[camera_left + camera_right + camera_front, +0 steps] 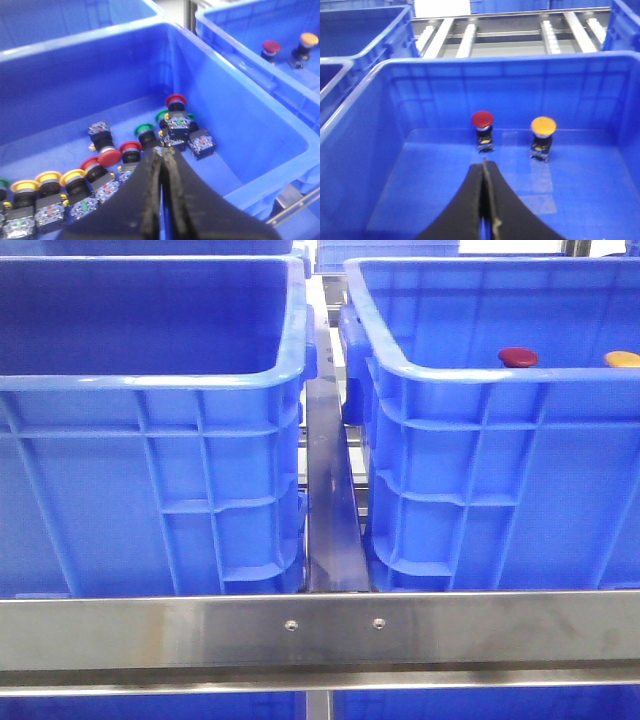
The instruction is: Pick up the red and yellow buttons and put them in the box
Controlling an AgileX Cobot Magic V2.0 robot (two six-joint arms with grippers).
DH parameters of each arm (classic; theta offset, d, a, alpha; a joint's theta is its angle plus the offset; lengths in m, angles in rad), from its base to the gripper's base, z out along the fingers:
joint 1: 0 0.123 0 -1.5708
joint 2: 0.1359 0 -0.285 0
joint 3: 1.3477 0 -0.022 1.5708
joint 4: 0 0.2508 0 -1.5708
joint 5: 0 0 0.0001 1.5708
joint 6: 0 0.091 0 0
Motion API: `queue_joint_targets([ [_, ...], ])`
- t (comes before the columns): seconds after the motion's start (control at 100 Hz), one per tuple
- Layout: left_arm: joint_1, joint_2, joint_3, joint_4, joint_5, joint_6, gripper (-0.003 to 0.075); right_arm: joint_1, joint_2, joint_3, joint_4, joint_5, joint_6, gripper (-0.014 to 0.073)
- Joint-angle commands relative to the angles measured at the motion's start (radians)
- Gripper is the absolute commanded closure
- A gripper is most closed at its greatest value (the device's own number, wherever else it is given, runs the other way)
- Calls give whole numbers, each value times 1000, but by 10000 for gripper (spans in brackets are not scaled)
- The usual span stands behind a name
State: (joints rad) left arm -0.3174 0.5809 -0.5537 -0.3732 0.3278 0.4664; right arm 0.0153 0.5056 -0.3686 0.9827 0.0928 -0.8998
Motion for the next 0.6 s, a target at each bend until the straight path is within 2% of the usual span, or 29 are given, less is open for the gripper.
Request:
queue_joint_targets([
  [0.0,2,-45,7,-9,-88,-5,741,1,-57,8,-5,-13,-12,658],
  [0.24,2,-150,84,-8,-76,-5,740,1,-115,42,-4,4,-12,658],
  [0.59,2,-157,84,-8,-53,-5,740,1,-115,42,7,111,-12,658],
])
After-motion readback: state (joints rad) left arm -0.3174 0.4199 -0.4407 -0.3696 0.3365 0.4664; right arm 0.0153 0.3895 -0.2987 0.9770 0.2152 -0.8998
